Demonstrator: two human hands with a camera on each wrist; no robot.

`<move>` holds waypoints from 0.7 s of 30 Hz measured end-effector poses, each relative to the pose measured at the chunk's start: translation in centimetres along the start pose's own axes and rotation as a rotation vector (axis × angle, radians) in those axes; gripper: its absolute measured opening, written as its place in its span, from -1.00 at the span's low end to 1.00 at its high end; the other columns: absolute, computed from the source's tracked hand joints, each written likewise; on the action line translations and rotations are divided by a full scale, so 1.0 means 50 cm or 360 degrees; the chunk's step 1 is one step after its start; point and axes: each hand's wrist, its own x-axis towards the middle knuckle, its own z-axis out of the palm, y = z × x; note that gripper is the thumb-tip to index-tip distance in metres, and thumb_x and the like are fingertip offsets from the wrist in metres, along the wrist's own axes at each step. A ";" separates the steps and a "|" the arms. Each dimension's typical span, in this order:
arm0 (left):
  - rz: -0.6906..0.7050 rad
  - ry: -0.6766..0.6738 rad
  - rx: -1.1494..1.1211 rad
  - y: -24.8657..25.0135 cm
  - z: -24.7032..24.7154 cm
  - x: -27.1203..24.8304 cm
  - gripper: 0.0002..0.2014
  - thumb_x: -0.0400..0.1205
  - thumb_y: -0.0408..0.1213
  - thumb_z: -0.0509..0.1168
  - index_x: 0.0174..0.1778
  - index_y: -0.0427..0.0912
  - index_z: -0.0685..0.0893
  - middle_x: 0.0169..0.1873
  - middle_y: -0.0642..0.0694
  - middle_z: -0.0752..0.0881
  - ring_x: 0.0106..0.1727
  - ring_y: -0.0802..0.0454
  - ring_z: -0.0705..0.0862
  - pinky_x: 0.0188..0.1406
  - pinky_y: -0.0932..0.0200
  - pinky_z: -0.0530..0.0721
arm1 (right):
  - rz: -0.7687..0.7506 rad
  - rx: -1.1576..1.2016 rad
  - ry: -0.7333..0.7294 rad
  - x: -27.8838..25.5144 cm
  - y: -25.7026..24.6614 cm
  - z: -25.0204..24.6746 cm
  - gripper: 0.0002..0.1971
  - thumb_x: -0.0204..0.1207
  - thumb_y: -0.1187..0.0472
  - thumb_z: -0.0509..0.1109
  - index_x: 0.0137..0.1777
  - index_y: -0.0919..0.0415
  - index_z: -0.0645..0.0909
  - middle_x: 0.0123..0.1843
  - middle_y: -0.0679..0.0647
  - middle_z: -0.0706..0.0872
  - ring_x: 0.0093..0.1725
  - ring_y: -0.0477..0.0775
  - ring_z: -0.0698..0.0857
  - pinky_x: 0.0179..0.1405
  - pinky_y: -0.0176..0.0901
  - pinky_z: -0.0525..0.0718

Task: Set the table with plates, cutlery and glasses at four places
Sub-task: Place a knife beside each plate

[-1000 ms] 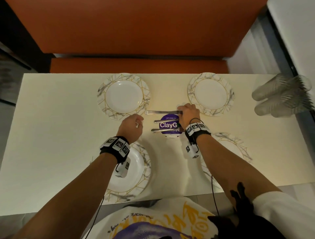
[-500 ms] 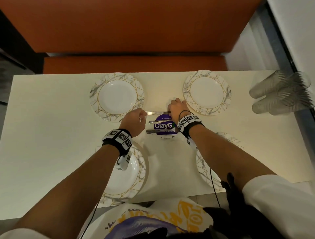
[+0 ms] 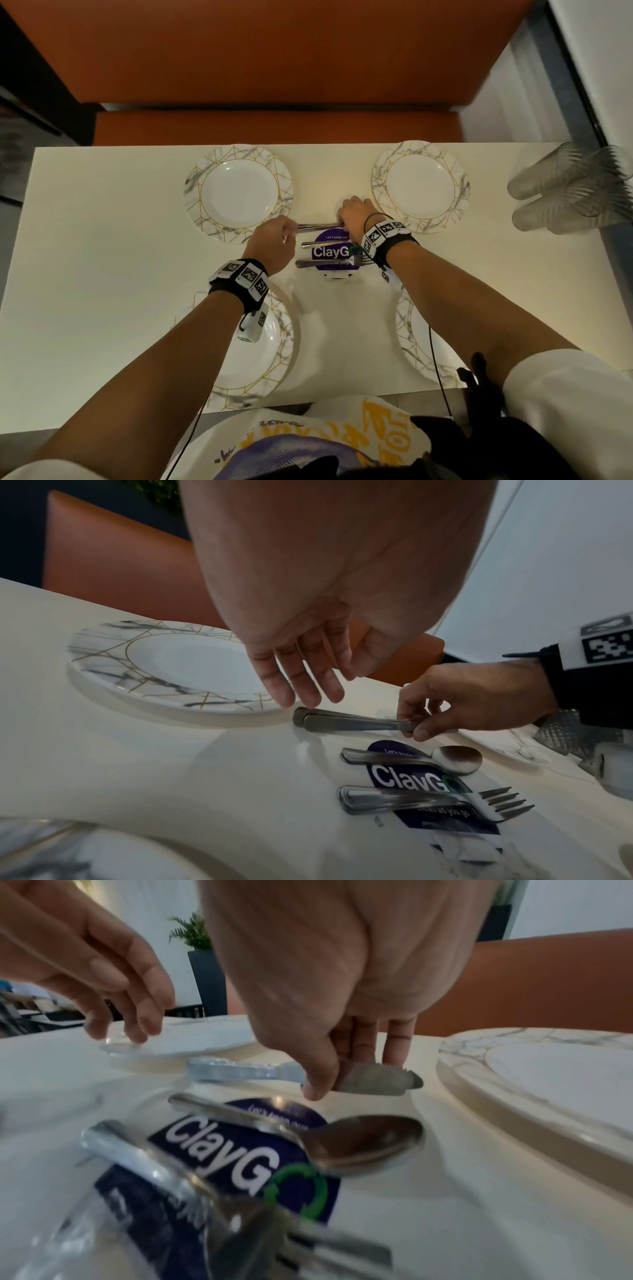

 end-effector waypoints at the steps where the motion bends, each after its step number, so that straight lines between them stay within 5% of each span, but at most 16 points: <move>1: 0.0016 0.0023 0.0010 0.003 0.000 0.001 -0.80 0.70 -0.32 0.28 0.18 -0.06 0.72 0.02 0.07 0.76 0.07 0.04 0.73 0.19 0.01 0.73 | -0.0004 -0.0002 -0.0003 -0.003 0.000 -0.012 -0.69 0.51 0.25 0.51 0.26 0.16 0.69 0.34 0.15 0.61 0.38 0.20 0.52 0.34 0.07 0.50; 5: 0.0150 0.0099 0.0119 0.031 0.002 0.004 -0.65 0.70 -0.30 0.31 0.42 -0.12 0.65 0.32 -0.07 0.70 0.39 -0.07 0.61 0.44 -0.03 0.58 | 0.0023 0.0050 -0.0033 -0.016 -0.001 -0.079 -0.77 0.51 0.33 0.46 0.15 0.24 0.78 0.18 0.21 0.75 0.15 0.25 0.72 0.18 0.04 0.75; 9: 0.0191 -0.0062 0.0215 0.067 0.003 0.012 -0.52 0.77 -0.17 0.28 0.65 -0.13 0.51 0.57 -0.11 0.59 0.61 -0.09 0.49 0.62 -0.04 0.41 | -0.0075 -0.0018 -0.0086 -0.045 -0.008 -0.153 -0.87 0.50 0.28 0.49 0.02 0.24 0.78 0.02 0.19 0.80 0.06 0.23 0.76 0.08 0.09 0.81; 12: 0.0136 -0.0197 0.0020 0.078 0.007 0.006 -0.59 0.79 -0.13 0.26 0.58 -0.05 0.60 0.35 -0.04 0.76 0.39 -0.01 0.67 0.48 -0.01 0.57 | -0.0144 -0.0048 -0.0074 -0.072 -0.015 -0.186 -0.86 0.56 0.26 0.47 0.03 0.27 0.81 -0.03 0.17 0.82 0.06 0.17 0.73 0.05 0.03 0.79; 16: 0.0171 -0.0338 -0.0224 0.064 0.009 -0.020 -0.72 0.81 -0.19 0.21 0.32 0.00 0.78 -0.09 0.03 0.85 -0.04 0.12 0.79 -0.02 0.18 0.70 | -0.0225 0.0039 -0.0100 -0.101 -0.017 -0.221 -0.81 0.57 0.19 0.49 0.12 0.20 0.83 0.01 0.09 0.84 0.06 0.07 0.64 -0.08 -0.09 0.57; 21: -0.0168 -0.0275 -0.0721 0.073 0.004 -0.055 -0.77 0.84 -0.27 0.20 0.06 -0.24 0.75 -0.32 -0.05 0.74 -0.47 0.24 0.63 -0.54 0.37 0.54 | -0.0087 0.0155 0.0169 -0.121 -0.042 -0.216 -0.67 0.54 0.02 0.52 0.29 -0.01 0.71 0.14 -0.01 0.69 0.35 0.13 0.52 0.31 0.16 0.38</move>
